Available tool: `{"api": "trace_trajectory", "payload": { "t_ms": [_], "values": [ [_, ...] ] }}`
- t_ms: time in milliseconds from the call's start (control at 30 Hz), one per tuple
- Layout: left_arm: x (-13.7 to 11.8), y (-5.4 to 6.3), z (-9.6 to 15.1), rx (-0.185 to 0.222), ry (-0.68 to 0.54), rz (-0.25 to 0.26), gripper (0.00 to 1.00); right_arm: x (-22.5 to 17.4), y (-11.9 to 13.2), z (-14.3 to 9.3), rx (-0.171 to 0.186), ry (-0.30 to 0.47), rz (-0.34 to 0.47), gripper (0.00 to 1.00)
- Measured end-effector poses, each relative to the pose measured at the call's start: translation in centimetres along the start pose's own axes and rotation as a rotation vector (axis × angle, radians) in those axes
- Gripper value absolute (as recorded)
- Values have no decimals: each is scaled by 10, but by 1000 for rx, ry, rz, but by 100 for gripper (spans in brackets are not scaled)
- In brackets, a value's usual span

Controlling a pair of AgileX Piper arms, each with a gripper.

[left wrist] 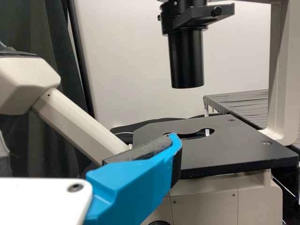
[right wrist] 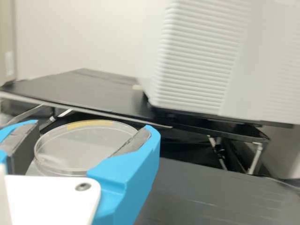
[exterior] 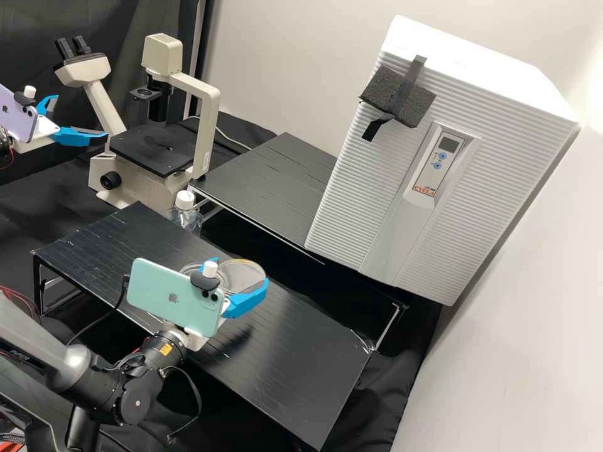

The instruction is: Close the petri dish lid.

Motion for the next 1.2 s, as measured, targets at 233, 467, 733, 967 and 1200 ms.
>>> {"api": "trace_trajectory", "payload": {
  "t_ms": [233, 467, 733, 967, 1200],
  "values": [
    [0, 0, 0, 0, 0, 0, 100, -2, -7, -6, -63, 32, -79, 0],
    [0, 0, 0, 0, 0, 0, 100, -2, -9, -8, -72, 46, -95, 0],
    [0, 0, 0, 0, 0, 0, 100, 2, -12, 1, 3, 33, -131, 0],
    [0, 0, 0, 0, 0, 0, 100, 5, -16, 8, 64, 22, -163, 0],
    [0, 0, 0, 0, 0, 0, 100, 5, -16, 5, 59, 38, -165, 0]
  ]
}}
